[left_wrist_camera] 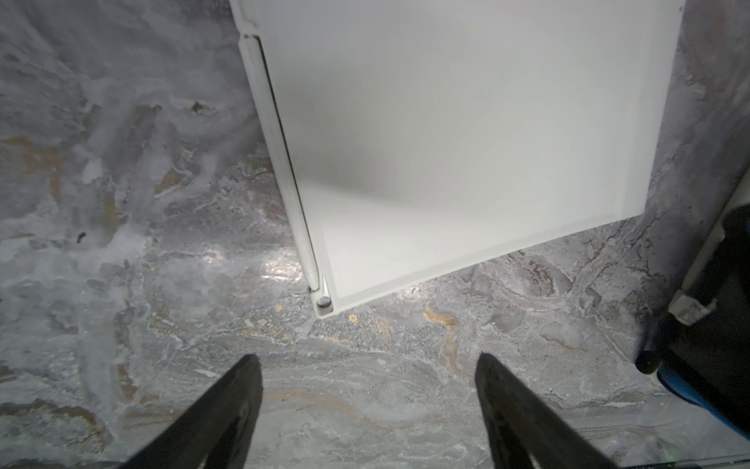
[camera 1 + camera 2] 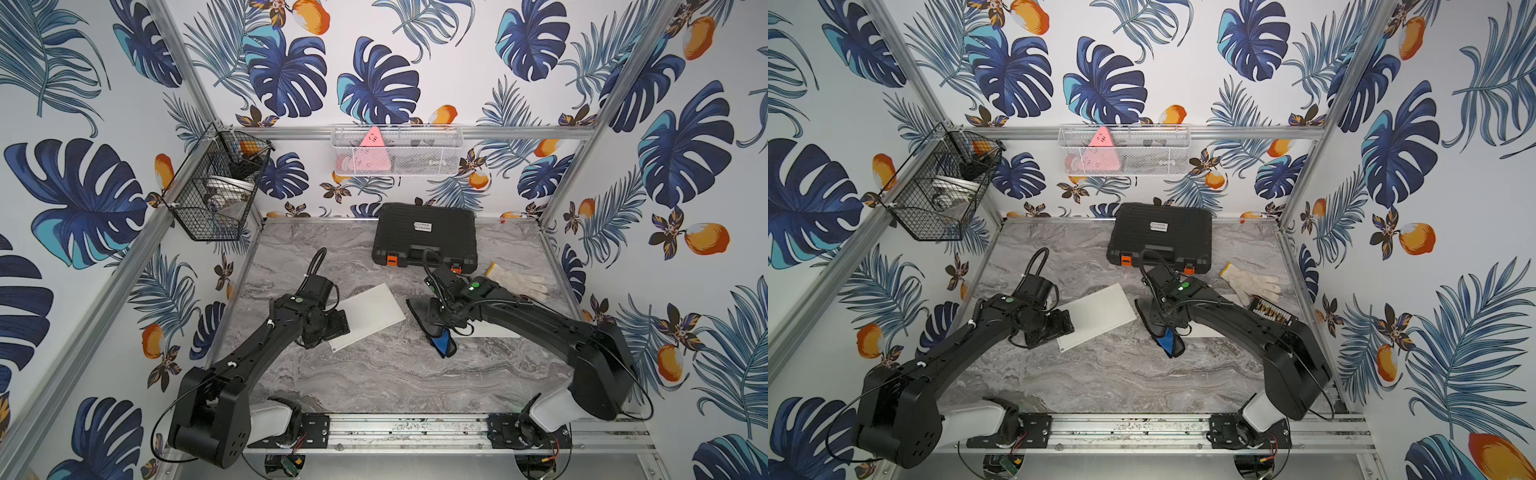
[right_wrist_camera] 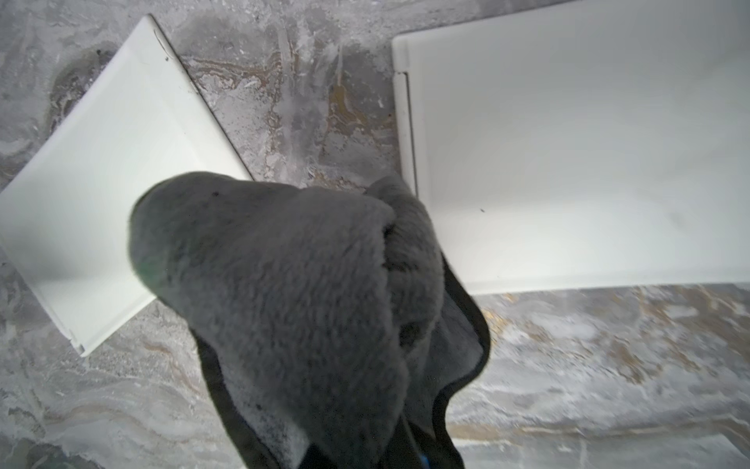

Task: Wipe the drawing tablet
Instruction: Wipe the dirt from the drawing tablet.

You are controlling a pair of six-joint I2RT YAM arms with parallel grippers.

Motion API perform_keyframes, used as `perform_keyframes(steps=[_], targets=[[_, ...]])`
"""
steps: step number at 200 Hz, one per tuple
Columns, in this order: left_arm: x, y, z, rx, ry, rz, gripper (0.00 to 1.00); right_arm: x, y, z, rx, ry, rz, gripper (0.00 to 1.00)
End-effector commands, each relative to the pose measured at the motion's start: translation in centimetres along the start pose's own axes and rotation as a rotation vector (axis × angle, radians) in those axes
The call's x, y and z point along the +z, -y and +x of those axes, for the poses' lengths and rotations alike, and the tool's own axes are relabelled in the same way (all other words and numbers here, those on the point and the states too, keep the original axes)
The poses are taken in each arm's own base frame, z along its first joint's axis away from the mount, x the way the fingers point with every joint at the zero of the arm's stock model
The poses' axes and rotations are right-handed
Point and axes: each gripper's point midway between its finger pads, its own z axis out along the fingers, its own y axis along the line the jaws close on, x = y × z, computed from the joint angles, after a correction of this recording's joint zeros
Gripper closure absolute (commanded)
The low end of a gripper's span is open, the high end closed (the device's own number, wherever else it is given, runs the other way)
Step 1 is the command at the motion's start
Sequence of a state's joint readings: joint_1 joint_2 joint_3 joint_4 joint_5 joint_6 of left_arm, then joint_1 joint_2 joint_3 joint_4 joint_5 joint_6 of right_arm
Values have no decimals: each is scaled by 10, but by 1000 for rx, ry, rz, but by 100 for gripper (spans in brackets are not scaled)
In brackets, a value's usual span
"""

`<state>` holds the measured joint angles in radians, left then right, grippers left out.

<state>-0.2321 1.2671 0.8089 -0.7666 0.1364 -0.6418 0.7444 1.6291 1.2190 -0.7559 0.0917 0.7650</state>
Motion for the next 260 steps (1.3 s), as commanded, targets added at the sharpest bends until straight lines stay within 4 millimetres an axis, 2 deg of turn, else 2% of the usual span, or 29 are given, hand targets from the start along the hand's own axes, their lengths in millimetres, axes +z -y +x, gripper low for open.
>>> perform_keyframes(steps=[1,16,28,40,55,64,82,99,106,109,113,122,146,152,156,170,192,208,220,236,241,260], targets=[[7,-2,12,-29,-41,4,20,15,-58,-18,-84,-15,-145,100],[12,-12,16,-38,-52,-38,22,24,-100,-32,-158,-22,-183,100],[13,-20,15,-45,-45,-73,23,34,-120,-37,-204,-36,-176,100],[14,-23,12,-50,-35,-87,26,58,-136,-37,-214,-78,-174,100],[16,-23,10,-52,-38,-86,29,78,-139,-42,-203,-102,-139,100],[16,-21,9,-52,-43,-84,30,81,-133,-49,-186,-99,-100,100],[12,-17,6,-47,-35,-66,32,68,-114,-73,-125,-42,-73,100],[8,-15,7,-42,-30,-58,32,37,-84,-98,-70,52,-40,100],[5,-15,7,-39,-27,-55,33,24,-67,-107,-44,78,-18,100],[5,-15,8,-40,-27,-55,33,26,-60,-108,-37,77,-4,100],[4,-15,8,-38,-26,-53,33,8,-50,-116,-15,108,-14,100],[2,-14,8,-36,-24,-48,33,-8,-26,-123,23,142,0,100],[-3,-11,8,-31,-19,-25,33,-33,46,-129,119,207,66,100],[-3,-9,9,-27,-20,-20,33,-32,59,-125,132,202,76,100],[-3,-9,9,-28,-20,-18,33,-31,75,-126,166,197,86,100],[-2,-8,10,-29,-23,-13,34,-17,101,-115,206,142,90,100],[1,-7,12,-31,-31,-10,34,10,119,-89,210,26,131,100],[0,-7,12,-27,-32,-10,34,21,113,-75,220,-24,84,100],[-1,-7,13,-26,-29,-9,34,28,91,-65,215,-63,-7,100],[-1,-8,14,-28,-29,-10,34,32,44,-53,141,-94,-121,100],[-1,-9,15,-29,-29,-11,34,31,20,-45,86,-105,-160,100],[0,-10,16,-29,-32,-13,35,29,-46,-24,-23,-158,-316,100]])
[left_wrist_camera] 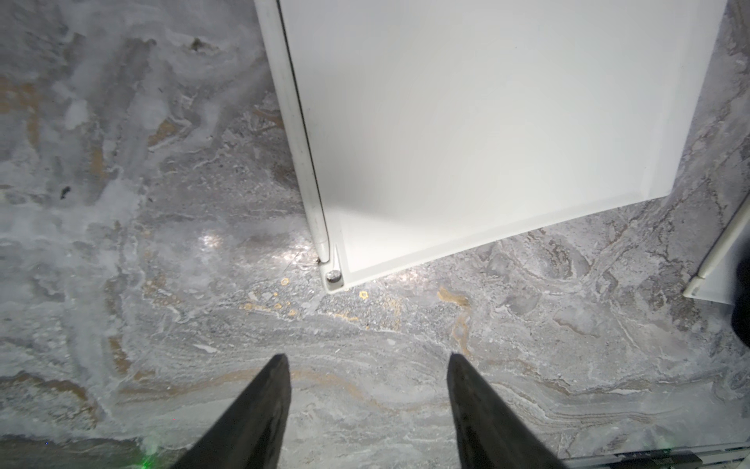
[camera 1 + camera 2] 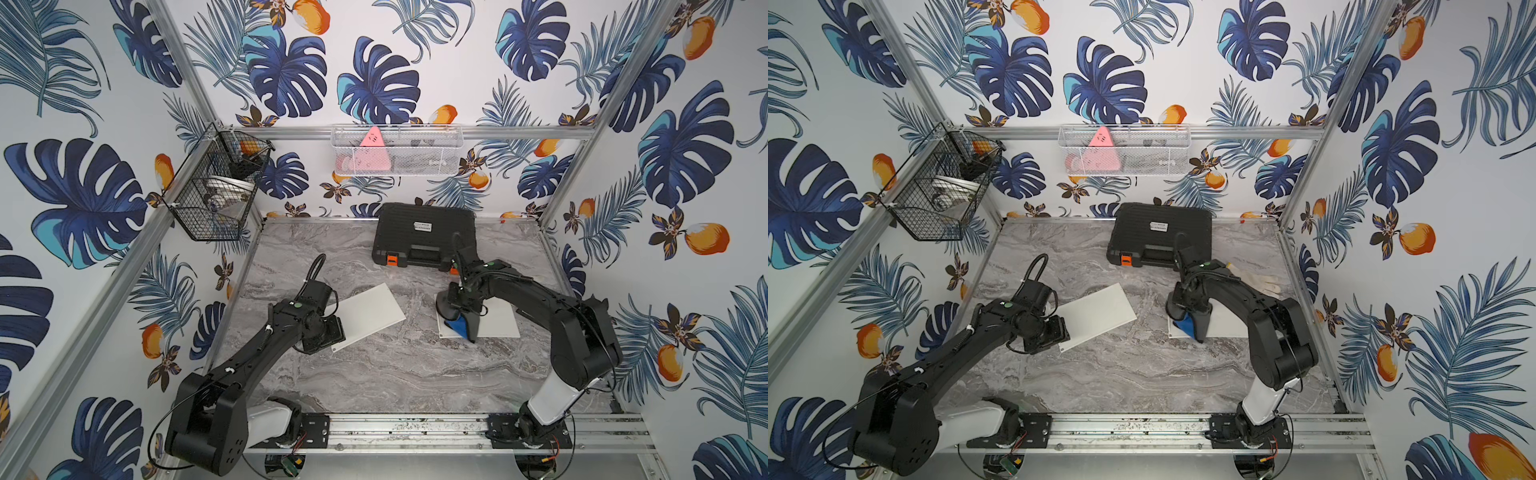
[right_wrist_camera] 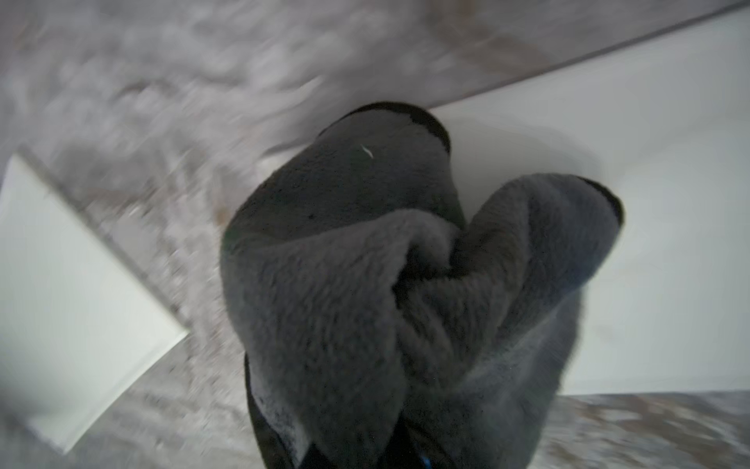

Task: Wipe the drawing tablet
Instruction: Wipe the dirt from the drawing tablet, then move the drawing tablet to the center of the board.

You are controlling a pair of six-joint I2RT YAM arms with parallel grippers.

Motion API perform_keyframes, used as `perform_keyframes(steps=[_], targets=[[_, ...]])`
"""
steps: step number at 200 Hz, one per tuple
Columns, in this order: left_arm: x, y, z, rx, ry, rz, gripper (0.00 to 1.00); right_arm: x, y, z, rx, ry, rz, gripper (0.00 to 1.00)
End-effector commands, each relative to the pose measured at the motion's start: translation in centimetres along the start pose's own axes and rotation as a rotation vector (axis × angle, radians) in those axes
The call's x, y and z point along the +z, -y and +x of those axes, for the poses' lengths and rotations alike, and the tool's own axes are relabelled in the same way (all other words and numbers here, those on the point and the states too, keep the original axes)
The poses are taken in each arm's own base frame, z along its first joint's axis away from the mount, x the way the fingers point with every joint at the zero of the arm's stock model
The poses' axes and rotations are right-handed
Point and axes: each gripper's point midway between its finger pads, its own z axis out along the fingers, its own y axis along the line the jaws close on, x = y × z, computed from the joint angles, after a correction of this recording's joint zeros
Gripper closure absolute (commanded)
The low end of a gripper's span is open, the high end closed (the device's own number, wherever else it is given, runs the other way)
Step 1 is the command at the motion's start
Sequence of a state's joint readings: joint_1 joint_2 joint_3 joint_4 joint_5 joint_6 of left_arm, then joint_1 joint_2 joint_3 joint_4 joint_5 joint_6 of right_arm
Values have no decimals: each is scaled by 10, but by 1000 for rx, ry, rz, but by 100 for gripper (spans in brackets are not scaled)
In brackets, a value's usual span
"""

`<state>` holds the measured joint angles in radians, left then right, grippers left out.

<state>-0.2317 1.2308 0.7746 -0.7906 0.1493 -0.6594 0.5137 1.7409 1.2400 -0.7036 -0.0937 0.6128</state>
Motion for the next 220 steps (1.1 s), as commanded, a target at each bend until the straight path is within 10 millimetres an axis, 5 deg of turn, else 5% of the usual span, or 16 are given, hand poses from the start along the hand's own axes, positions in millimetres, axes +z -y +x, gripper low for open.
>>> perform_keyframes(steps=[1,29,65,113,152,199,220], targets=[[0,-3,3,-7,-6,-10,35,1,-84,22,-108,-71,-267,100],[-4,-4,2,-4,3,-19,35,-6,-141,46,-142,-167,-458,100],[-18,-1,-4,-1,40,-14,34,-37,-147,53,-150,-146,-503,100],[-23,2,-5,-3,50,3,34,-37,-67,28,-53,-6,-274,100],[-23,17,-3,5,35,67,36,-21,36,-15,133,79,-18,100],[-17,87,17,90,-18,222,37,24,85,-1,141,-73,169,100],[-8,119,29,132,-40,254,38,26,81,10,158,-116,141,97]])
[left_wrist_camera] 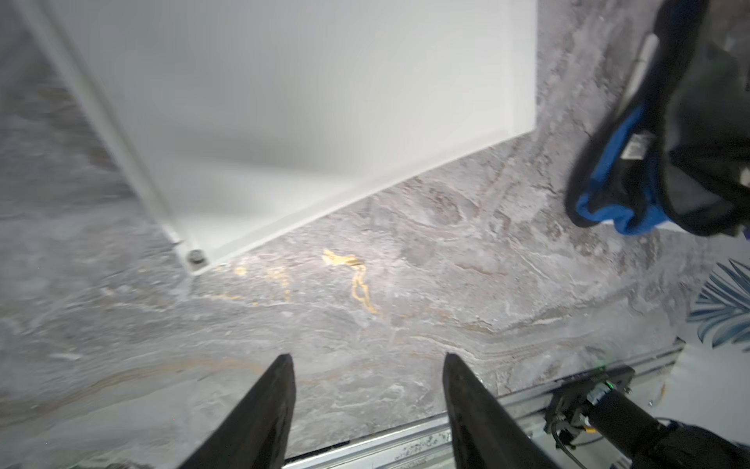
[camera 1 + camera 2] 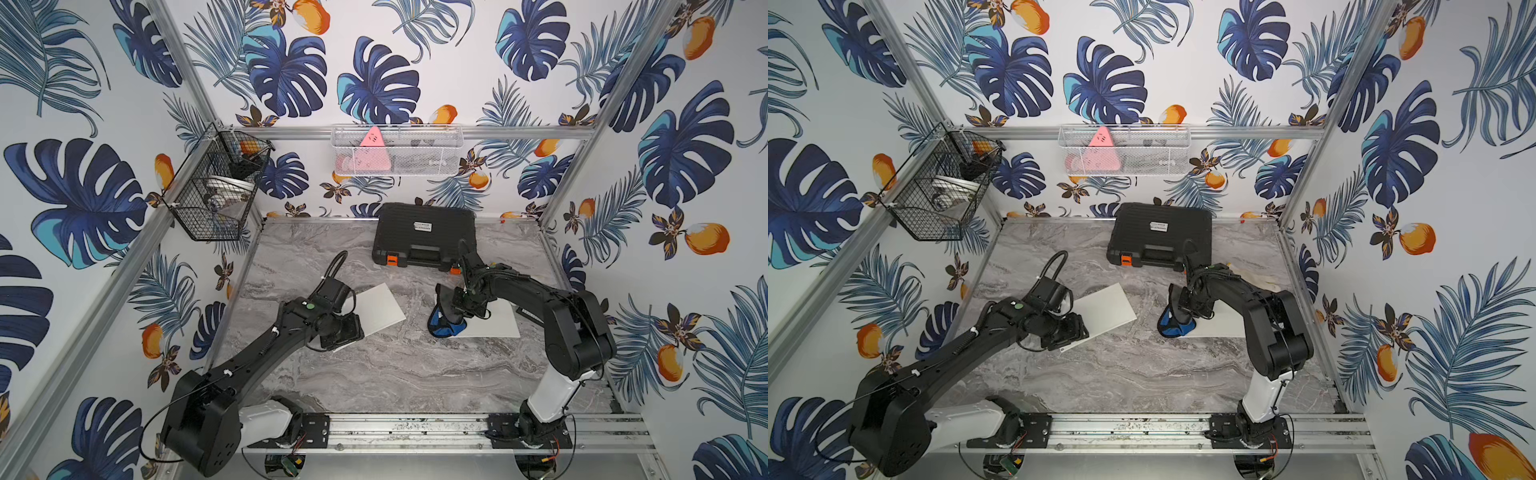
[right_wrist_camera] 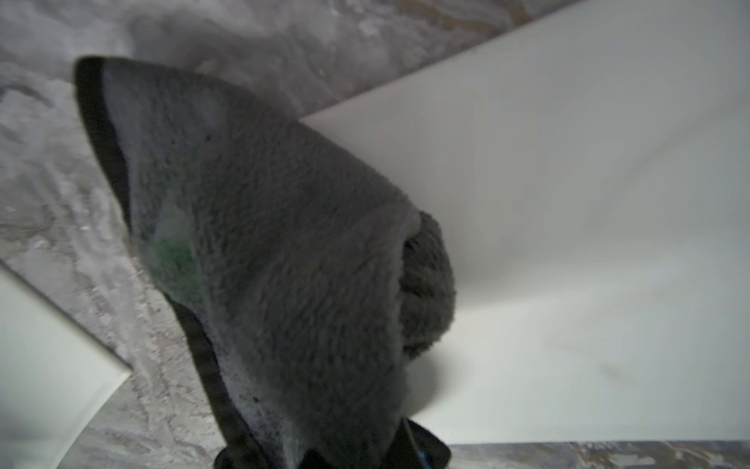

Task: Wipe the drawing tablet
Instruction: Move the drawing tablet to the center of the board.

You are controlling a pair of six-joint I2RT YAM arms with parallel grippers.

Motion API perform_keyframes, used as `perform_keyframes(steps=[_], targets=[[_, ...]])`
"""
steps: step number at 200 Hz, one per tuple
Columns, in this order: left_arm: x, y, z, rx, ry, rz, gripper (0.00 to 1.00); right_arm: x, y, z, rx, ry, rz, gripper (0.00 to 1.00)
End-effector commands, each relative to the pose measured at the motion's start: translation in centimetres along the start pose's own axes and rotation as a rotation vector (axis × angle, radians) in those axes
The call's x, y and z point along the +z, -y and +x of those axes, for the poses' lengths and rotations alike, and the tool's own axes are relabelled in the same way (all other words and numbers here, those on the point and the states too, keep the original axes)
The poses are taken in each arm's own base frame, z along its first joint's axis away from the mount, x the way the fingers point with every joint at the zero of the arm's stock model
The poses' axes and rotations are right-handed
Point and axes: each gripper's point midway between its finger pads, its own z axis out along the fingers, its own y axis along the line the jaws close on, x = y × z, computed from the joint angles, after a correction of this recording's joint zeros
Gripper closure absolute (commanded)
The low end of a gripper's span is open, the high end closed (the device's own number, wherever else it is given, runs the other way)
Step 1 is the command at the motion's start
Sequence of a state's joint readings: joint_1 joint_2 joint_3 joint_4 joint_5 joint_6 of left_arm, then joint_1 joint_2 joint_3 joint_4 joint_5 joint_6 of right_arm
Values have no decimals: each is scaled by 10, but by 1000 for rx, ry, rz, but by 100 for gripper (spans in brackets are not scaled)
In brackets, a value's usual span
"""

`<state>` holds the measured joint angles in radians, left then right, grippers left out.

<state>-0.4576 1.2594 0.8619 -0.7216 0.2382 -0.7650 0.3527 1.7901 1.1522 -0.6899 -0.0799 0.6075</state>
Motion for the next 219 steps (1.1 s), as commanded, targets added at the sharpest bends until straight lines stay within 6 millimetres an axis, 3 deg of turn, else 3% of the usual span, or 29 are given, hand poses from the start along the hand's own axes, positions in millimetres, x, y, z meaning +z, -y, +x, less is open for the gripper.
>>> perform_keyframes(steps=[1,25,48,64,78,89,92,100,137,145,219], targets=[[12,40,-1,6,2,82,38,5,14,20,-3,-71,47,97],[34,74,5,82,-29,80,37,11,22,43,13,-120,42,87],[55,97,3,127,-50,67,36,28,11,65,-40,-205,15,86],[67,101,-2,127,-59,43,36,37,-12,78,-125,-225,12,90],[76,102,-7,131,-65,18,36,39,-36,86,-185,-228,-12,100],[80,105,-11,134,-64,6,36,40,-54,95,-232,-230,-46,100],[81,106,-12,138,-64,1,36,35,-65,91,-246,-213,-66,100],[84,106,-15,142,-60,-11,36,31,-71,91,-266,-198,-66,100],[92,93,-29,148,-29,-115,45,9,-54,77,-242,-132,-50,100],[93,89,-30,148,-25,-141,48,12,-42,83,-237,-152,-38,100],[124,87,-28,117,-53,-135,56,17,-50,85,-217,-174,-86,100]])
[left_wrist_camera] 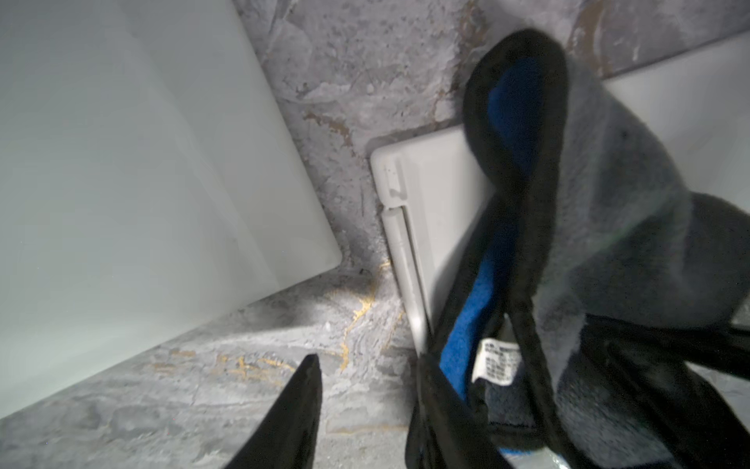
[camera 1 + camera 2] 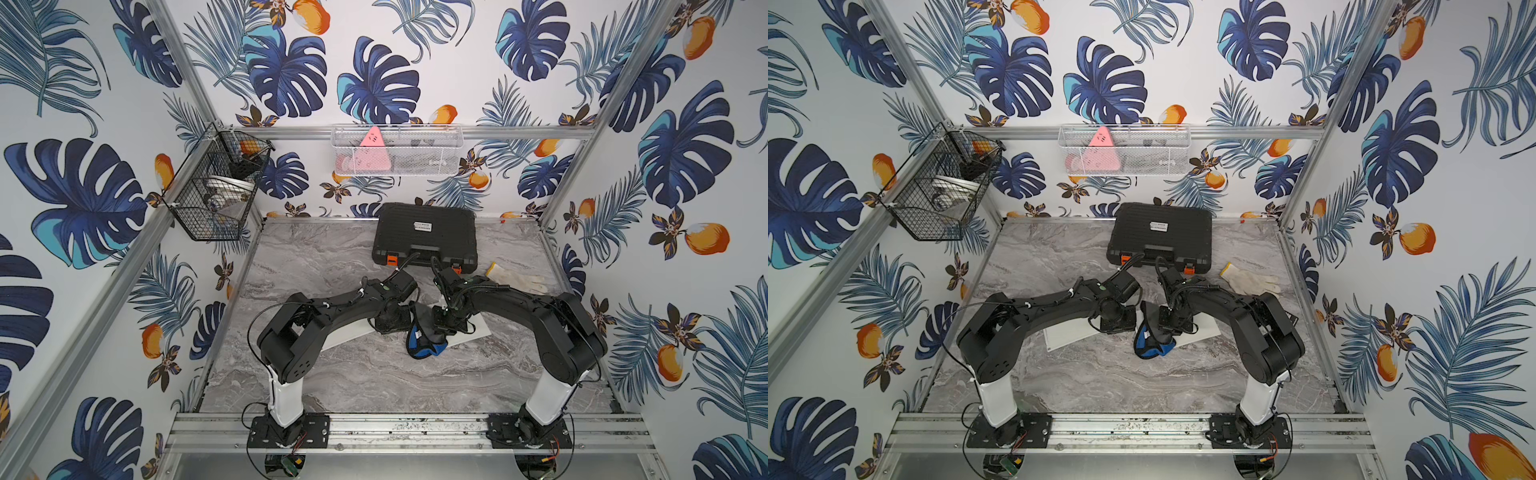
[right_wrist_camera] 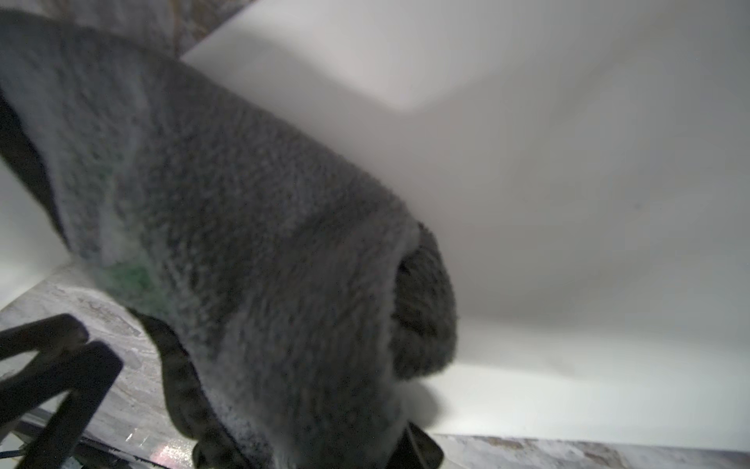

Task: Wipe the drawing tablet
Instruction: Move the drawing tablet to the center of the board.

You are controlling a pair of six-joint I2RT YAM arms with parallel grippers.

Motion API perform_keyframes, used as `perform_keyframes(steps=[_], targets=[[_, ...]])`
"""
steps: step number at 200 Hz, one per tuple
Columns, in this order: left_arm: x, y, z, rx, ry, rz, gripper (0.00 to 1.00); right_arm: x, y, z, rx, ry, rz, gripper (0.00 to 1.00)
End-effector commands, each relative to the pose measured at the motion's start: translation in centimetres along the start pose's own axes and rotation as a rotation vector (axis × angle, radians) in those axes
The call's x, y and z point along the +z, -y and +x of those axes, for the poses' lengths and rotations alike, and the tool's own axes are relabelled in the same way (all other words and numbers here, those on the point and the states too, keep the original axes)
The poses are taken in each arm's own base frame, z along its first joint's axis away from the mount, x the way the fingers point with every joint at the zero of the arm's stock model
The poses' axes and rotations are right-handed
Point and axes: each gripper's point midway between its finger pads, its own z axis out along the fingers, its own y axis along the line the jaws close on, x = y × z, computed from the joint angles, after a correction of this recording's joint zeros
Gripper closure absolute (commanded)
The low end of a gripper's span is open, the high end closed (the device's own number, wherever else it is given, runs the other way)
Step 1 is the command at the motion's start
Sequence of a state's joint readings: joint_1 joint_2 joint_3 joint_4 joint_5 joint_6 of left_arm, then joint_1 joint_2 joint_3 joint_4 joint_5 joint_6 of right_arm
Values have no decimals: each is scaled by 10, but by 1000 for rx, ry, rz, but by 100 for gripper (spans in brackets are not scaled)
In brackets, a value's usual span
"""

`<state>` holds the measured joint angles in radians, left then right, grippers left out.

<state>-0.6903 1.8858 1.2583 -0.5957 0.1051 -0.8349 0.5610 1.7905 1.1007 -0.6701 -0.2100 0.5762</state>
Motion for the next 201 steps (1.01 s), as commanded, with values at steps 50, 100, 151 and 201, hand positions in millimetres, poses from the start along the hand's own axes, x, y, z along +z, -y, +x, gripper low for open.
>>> perform_keyframes(steps=[50,100,151,201], targets=[[17,1,-9,-34,18,-30,55,8,1,9,24,-36,-10,100],[35,-14,-7,-21,-12,-141,56,0,29,23,64,-19,95,100],[48,-31,0,-2,-35,-226,61,-24,98,32,225,61,315,100],[53,-31,2,8,-50,-223,63,-76,189,23,572,196,486,100]])
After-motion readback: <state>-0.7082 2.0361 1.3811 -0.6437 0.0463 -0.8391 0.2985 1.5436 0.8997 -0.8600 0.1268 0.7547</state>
